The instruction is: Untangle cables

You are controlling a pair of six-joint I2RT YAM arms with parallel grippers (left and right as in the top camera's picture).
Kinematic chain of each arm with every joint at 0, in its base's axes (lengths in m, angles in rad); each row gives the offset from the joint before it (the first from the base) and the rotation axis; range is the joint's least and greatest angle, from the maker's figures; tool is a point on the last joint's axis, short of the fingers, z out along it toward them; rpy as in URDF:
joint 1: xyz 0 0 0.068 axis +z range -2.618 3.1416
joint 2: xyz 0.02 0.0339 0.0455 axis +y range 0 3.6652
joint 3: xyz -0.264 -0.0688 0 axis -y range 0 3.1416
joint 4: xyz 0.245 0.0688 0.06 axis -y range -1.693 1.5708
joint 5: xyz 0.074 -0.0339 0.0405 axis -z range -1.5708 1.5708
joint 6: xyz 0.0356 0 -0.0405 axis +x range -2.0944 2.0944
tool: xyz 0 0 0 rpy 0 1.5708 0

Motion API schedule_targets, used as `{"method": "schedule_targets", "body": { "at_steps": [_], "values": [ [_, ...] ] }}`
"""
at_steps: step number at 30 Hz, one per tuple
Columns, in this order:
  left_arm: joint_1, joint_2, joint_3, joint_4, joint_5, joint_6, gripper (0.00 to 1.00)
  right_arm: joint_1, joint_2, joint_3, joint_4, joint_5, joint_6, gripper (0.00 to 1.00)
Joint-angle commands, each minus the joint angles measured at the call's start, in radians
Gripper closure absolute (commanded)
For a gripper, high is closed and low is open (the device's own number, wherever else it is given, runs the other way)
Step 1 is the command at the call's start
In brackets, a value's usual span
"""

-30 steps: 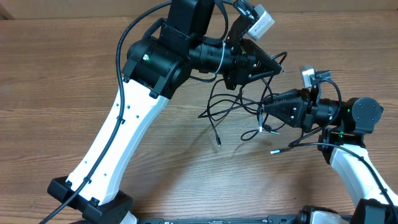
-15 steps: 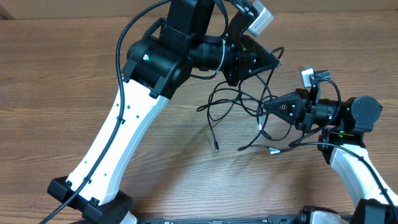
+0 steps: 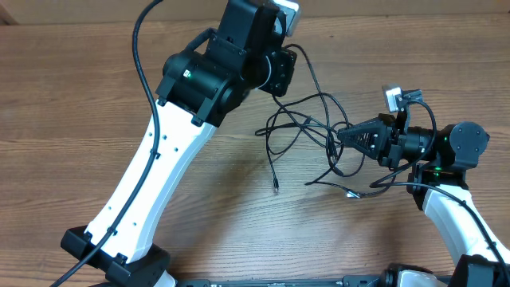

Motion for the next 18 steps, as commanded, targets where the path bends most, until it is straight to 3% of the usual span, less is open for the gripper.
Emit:
{"method": "schedule_targets", "body": {
  "at_steps": [1,7,11,14,18],
  "values": [
    [0.001,0.002,0.012,-0.013,-0.180,-0.025,0.96,-0.002,-0.002,-0.006,0.002,-0.033,-0.005,0.96],
    [0.005,0.022,0.012,-0.080,-0.396,-0.109,0.96,-0.002,-0.002,-0.006,0.002,-0.033,-0.005,0.96],
    [0.008,0.024,0.012,-0.104,-0.424,-0.158,0.96,-0.002,-0.002,-0.006,0.002,-0.033,-0.005,0.96],
    [0.006,0.026,0.012,-0.102,-0.341,-0.179,0.96,-0.002,-0.002,-0.006,0.002,-0.033,-0.005,0.96],
    [0.005,0.041,0.012,-0.113,-0.050,-0.119,0.96,-0.002,-0.002,-0.006,0.003,-0.033,-0.005,0.96]
  ]
}}
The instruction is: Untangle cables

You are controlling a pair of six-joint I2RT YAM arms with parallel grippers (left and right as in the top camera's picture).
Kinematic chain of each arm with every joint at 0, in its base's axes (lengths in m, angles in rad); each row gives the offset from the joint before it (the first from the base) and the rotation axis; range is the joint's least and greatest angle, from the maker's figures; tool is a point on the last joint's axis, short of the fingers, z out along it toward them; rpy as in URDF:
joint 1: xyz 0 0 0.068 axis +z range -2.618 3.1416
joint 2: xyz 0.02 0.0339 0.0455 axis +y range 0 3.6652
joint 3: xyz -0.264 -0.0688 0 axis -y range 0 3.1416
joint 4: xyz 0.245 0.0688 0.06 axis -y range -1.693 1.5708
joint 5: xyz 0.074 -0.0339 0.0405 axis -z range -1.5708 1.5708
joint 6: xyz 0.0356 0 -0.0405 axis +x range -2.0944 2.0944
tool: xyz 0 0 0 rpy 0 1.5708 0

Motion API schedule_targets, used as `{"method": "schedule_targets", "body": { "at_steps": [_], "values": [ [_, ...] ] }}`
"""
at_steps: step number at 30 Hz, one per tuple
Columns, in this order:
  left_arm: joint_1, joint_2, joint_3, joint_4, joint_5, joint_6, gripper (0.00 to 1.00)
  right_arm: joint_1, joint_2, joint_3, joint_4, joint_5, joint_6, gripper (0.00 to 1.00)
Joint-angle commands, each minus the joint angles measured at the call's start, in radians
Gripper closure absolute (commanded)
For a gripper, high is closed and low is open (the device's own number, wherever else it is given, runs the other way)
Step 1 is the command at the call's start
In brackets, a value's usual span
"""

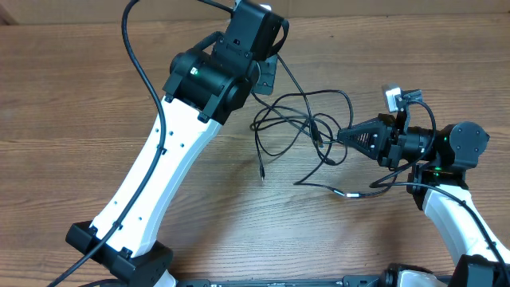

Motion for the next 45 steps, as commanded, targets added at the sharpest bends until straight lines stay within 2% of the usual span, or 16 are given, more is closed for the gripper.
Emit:
{"method": "schedule_targets", "body": {
  "at_steps": [1,3,8,11,15,17,18,21,24,25,26,28,37,42,45],
  "values": [
    [0.008,0.027,0.012,-0.012,0.264,0.043,0.96,-0.003,-0.002,-0.005,0.002,-0.033,-0.005,0.96],
    [0.002,0.047,0.012,-0.022,0.331,0.047,0.96,-0.003,-0.002,-0.005,0.002,-0.033,-0.005,0.96],
    [-0.014,0.109,0.012,-0.047,0.325,0.040,0.96,-0.003,-0.002,-0.005,0.002,-0.033,-0.004,0.96],
    [-0.016,0.142,0.012,-0.059,0.323,-0.034,0.96,-0.003,-0.002,-0.005,0.002,-0.033,-0.004,0.96],
    [-0.016,0.183,0.012,-0.061,0.322,-0.044,0.94,-0.003,-0.002,-0.005,0.002,-0.033,-0.004,0.96],
    [-0.016,0.212,0.012,-0.081,0.323,-0.044,0.80,-0.003,-0.002,-0.005,0.002,-0.033,-0.004,0.96],
    [-0.016,0.233,0.012,-0.106,0.323,-0.043,0.65,-0.003,-0.002,-0.005,0.002,-0.033,-0.005,0.96],
    [-0.016,0.263,0.012,-0.145,0.322,-0.039,0.44,-0.003,-0.002,-0.005,0.002,-0.033,-0.004,0.96],
    [-0.016,0.283,0.012,-0.167,0.324,-0.032,0.38,-0.003,-0.002,-0.005,0.002,-0.033,-0.004,0.96],
    [-0.016,0.286,0.012,-0.172,0.324,-0.028,0.43,-0.003,-0.002,-0.005,0.002,-0.033,-0.004,0.96],
    [-0.016,0.288,0.012,-0.173,0.324,-0.019,0.53,-0.003,-0.002,-0.005,0.002,-0.033,-0.004,0.96],
    [-0.016,0.287,0.012,-0.174,0.324,0.006,0.96,-0.003,-0.002,-0.005,0.002,-0.033,-0.005,0.96],
    [-0.014,0.283,0.014,-0.145,0.264,0.004,0.96,-0.003,-0.002,-0.005,0.002,-0.033,-0.005,0.96],
    [-0.014,0.243,0.064,-0.135,0.076,-0.180,0.96,-0.003,-0.002,-0.005,0.002,-0.033,-0.005,0.96],
    [-0.019,0.205,0.130,-0.106,-0.002,-0.192,0.96,-0.003,-0.002,-0.005,0.002,-0.033,-0.005,0.96]
  ]
}}
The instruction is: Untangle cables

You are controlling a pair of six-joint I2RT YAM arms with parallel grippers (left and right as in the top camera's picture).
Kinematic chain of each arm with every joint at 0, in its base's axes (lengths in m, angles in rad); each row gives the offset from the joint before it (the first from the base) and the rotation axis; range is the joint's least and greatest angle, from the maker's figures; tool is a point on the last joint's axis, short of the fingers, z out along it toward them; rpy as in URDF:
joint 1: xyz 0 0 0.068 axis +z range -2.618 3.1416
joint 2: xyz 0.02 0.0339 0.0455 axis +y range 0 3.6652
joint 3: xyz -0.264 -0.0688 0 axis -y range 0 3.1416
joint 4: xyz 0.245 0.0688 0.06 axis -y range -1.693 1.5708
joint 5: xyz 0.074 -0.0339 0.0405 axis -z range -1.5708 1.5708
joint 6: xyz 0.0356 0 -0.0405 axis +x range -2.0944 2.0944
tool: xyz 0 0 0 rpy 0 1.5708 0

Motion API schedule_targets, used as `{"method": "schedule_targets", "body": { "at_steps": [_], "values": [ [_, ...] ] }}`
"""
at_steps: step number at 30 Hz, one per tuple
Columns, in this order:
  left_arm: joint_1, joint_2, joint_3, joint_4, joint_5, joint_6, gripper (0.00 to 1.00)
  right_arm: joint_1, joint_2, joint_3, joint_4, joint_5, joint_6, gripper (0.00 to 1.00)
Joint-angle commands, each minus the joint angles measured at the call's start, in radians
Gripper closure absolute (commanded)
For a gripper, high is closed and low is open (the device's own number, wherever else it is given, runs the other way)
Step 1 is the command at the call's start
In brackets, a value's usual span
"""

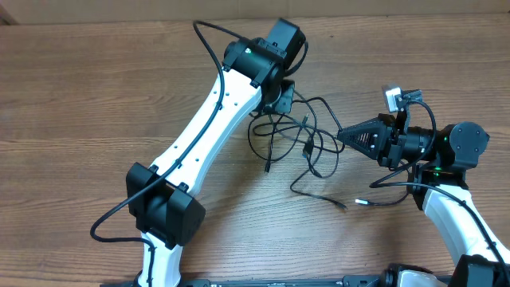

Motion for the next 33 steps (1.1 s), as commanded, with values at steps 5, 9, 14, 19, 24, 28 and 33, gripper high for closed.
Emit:
{"method": "schedule_targets", "body": {
  "at_steps": [5,9,14,19,24,28,33],
  "values": [
    [-0.015,-0.152,0.191,0.126,-0.230,-0.012,0.96,-0.003,-0.002,-0.006,0.002,-0.033,-0.005,0.96],
    [-0.020,-0.206,0.227,0.211,-0.196,0.130,0.96,-0.003,-0.002,-0.006,0.002,-0.033,-0.005,0.96],
    [-0.036,-0.277,0.229,0.307,-0.060,0.378,0.96,-0.003,-0.002,-0.006,0.002,-0.033,-0.005,0.96],
    [-0.039,-0.316,0.229,0.369,-0.038,0.497,0.96,-0.003,-0.002,-0.006,-0.004,-0.033,-0.005,0.96],
    [-0.039,-0.346,0.229,0.444,-0.045,0.531,0.96,-0.003,-0.002,-0.006,-0.032,-0.033,-0.009,0.96],
    [-0.039,-0.356,0.229,0.520,-0.094,0.529,0.96,-0.003,-0.002,-0.006,-0.040,-0.033,-0.008,0.96],
    [-0.039,-0.359,0.229,0.594,-0.268,0.495,0.96,-0.003,-0.002,-0.006,-0.043,-0.033,-0.009,0.96]
  ]
}}
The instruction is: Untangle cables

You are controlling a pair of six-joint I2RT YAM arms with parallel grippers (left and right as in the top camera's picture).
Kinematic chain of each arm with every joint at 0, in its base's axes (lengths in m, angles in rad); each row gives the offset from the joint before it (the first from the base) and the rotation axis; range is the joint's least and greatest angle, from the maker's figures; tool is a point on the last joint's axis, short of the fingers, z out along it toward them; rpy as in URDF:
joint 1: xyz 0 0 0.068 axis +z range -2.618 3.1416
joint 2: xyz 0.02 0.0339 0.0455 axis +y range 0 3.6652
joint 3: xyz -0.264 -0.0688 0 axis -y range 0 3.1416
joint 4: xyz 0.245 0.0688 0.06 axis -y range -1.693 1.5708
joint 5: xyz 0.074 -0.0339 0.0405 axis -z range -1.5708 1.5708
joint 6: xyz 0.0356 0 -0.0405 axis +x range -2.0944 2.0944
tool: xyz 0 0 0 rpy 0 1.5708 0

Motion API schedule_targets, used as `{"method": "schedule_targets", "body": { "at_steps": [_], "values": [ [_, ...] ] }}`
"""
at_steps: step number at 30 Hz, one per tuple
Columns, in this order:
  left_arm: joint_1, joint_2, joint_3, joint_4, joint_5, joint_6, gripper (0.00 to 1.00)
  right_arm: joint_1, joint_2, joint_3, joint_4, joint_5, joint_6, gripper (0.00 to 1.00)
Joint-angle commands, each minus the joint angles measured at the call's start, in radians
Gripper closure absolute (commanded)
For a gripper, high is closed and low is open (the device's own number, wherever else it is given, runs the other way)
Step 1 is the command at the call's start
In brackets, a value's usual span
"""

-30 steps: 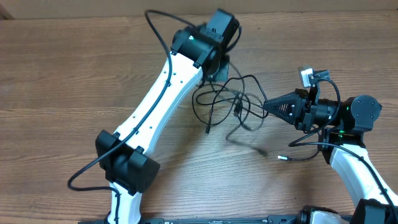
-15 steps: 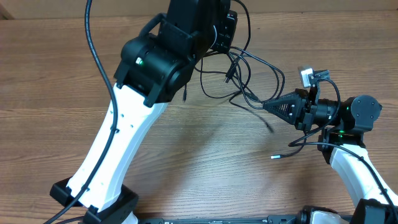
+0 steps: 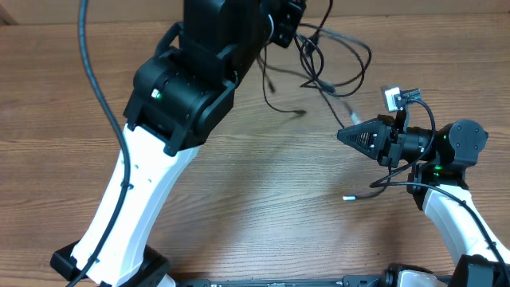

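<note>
My left arm is raised high, close to the overhead camera. Its gripper point(image 3: 285, 22) at the top edge is shut on a bundle of thin black cables point(image 3: 323, 60). The bundle hangs from it in loops, clear of the table, with loose ends trailing down and left. My right gripper point(image 3: 343, 135) points left at mid-right with its fingers closed to a point and nothing visible between them. It is apart from the bundle, below it. A separate cable with a white-tipped plug point(image 3: 348, 197) lies on the table below the right gripper and runs right, toward the right arm.
The wooden table point(image 3: 72, 119) fills the view. The big left arm body point(image 3: 183, 88) hides much of the upper middle. The right arm's base link point(image 3: 454, 215) occupies the lower right corner, with a white tag point(image 3: 391, 97) on its wrist camera.
My left gripper has moved up and back to the top edge, and the black cable bundle is now off the table. The white-tipped cable stayed on the table. The right gripper has not moved.
The tangle first lay mid-table between both grippers, the left gripper at its upper left and the right gripper's tip at its right edge. Later the tangle sat further left, away from the right gripper. Now it hangs from the raised left gripper, with one cable remaining on the table.
</note>
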Motion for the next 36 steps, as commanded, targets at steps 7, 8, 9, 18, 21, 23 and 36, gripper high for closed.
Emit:
{"method": "schedule_targets", "body": {
  "at_steps": [7,8,9,18,21,23,36],
  "values": [
    [-0.002,-0.033,0.019,-0.014,-0.035,-0.014,0.96,-0.002,-0.002,-0.005,0.000,-0.033,-0.028,0.96],
    [-0.002,-0.032,0.019,-0.027,-0.011,-0.014,0.96,-0.002,-0.002,-0.005,0.000,-0.033,-0.027,0.96],
    [-0.002,-0.032,0.019,-0.039,0.008,-0.014,0.96,-0.002,-0.002,-0.005,0.000,-0.033,-0.027,0.96],
    [-0.002,-0.032,0.018,-0.148,0.035,-0.061,0.96,-0.002,-0.002,-0.005,-0.003,-0.033,-0.027,0.96],
    [-0.002,-0.032,0.018,-0.163,0.043,-0.141,0.96,-0.002,-0.002,-0.005,-0.003,-0.033,-0.027,0.81],
    [-0.002,-0.032,0.018,-0.162,0.083,-0.190,0.96,-0.002,-0.002,-0.005,-0.003,-0.033,-0.027,0.73],
    [-0.002,-0.016,0.015,-0.178,0.380,-0.553,0.96,-0.002,-0.002,-0.005,-0.004,-0.025,-0.027,0.08]
  ]
}}
